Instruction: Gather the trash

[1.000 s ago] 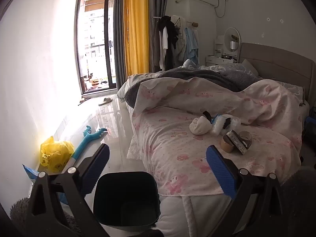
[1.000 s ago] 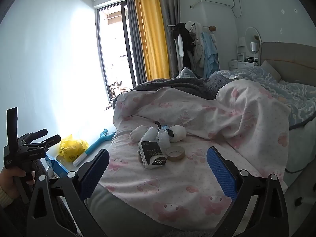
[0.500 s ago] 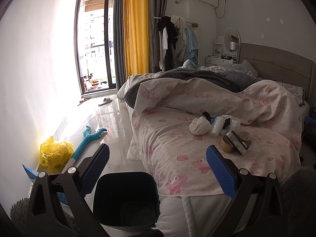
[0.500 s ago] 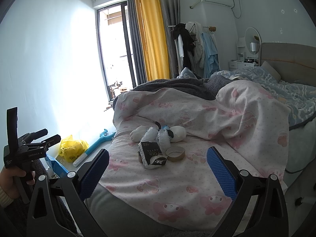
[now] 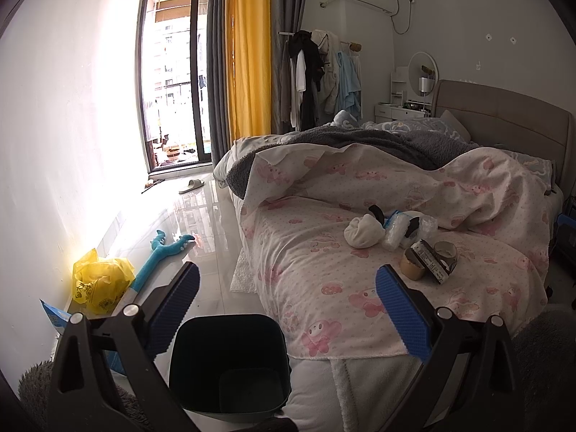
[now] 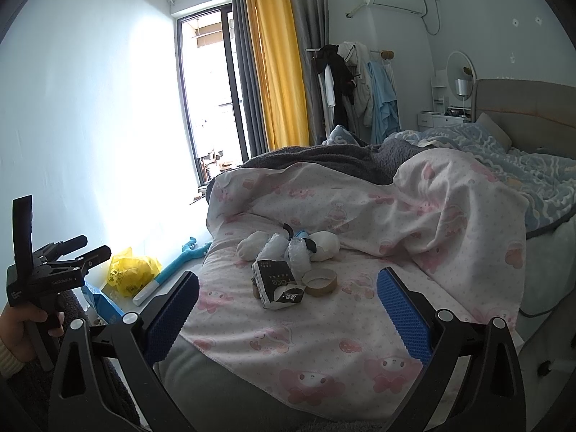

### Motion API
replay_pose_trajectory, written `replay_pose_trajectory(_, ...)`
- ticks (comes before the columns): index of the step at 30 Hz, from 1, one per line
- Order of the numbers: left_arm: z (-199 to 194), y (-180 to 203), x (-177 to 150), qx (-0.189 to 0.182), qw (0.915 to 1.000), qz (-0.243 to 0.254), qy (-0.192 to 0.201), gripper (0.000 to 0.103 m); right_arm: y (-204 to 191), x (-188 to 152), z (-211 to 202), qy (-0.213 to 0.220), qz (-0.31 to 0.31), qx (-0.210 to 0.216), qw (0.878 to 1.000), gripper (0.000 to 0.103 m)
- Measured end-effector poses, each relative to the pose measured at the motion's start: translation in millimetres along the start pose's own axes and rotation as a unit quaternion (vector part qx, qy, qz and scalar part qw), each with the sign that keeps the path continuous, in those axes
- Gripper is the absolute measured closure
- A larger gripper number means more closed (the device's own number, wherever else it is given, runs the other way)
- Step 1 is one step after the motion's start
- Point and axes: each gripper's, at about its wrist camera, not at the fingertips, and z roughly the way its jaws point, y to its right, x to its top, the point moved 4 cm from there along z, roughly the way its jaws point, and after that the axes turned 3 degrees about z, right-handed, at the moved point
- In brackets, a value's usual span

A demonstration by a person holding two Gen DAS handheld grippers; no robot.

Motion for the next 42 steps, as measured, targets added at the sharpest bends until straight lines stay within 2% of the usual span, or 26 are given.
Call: replay_pose_trajectory(42,-1.0,0.1,-0.1,0.0,1.0,-0.001,0.0,0.003,-1.3,-0.1,-1.1,0.003,0.0,0.001,1.0,0.003)
